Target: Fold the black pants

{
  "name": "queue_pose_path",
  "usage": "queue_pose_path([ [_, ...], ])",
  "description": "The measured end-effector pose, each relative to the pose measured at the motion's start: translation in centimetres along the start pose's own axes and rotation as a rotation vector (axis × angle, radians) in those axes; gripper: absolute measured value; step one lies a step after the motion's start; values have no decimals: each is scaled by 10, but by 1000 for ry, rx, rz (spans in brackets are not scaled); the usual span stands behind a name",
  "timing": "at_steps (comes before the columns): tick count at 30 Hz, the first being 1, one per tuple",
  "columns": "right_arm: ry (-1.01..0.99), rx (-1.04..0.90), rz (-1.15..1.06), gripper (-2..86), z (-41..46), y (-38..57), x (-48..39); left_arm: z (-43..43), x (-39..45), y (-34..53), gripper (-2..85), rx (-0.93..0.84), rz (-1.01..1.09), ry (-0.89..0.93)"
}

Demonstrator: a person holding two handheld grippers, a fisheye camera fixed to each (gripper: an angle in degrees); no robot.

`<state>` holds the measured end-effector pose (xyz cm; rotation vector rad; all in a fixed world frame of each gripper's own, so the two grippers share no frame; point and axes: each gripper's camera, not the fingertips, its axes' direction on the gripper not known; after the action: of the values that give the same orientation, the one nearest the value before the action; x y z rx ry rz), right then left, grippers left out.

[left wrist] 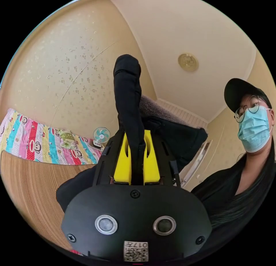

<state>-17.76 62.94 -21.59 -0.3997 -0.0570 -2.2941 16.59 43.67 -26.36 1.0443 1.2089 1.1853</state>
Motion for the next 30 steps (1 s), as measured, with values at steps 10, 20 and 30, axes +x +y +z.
queue_pose_path([
  [10,284,-22,-70,78,23,-37,-61,20,25,-28,57,-145,26,7],
  [20,303,375,-130,30,-117,-116,-100,-96,60,-95,58,3,147,150],
  [30,362,135,169,33,-40,-273,149,-11,-120,-285,72,-134,-33,-222],
])
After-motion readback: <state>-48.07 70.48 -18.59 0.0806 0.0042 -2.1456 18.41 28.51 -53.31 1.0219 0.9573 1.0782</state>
